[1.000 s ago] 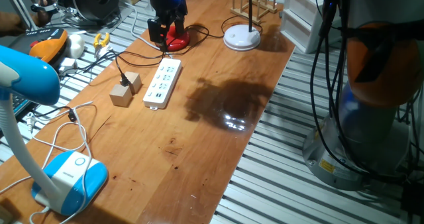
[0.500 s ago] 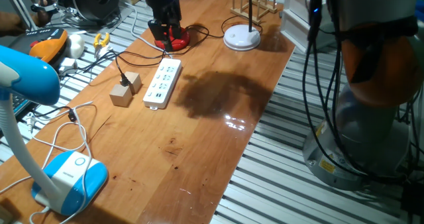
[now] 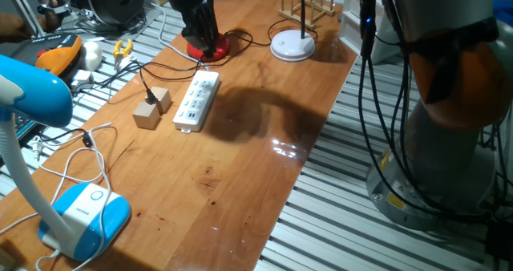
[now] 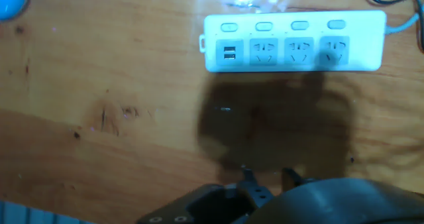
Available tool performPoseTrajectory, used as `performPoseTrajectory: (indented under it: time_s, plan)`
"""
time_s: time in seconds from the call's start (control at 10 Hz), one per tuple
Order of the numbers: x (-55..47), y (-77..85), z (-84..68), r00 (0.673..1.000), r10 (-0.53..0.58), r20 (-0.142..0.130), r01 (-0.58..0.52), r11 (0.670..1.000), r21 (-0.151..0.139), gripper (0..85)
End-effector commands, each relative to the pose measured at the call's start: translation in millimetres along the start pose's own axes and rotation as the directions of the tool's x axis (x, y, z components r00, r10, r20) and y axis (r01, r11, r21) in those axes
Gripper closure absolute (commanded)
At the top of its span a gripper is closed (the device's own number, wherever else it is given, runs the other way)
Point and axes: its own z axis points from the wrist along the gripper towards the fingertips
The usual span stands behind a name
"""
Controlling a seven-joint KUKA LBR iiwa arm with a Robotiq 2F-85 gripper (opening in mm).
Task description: Plug in the power cord of the desk lamp, turn on the socket, and light up the desk lamp
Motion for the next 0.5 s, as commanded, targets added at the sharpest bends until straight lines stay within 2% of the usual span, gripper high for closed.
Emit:
performPoseTrajectory:
  time_s: [0.0,0.3,0.4]
  plan:
    - [-0.1,0.0,0.0,0.999,-0.047,-0.003,0.047,0.999,0.012,85.0]
    - [0.0,0.0,0.0,1.0,-0.014,0.0,0.014,1.0,0.003,85.0]
    - [0.0,0.0,0.0,0.999,0.031,0.042,-0.03,0.999,-0.029,85.0]
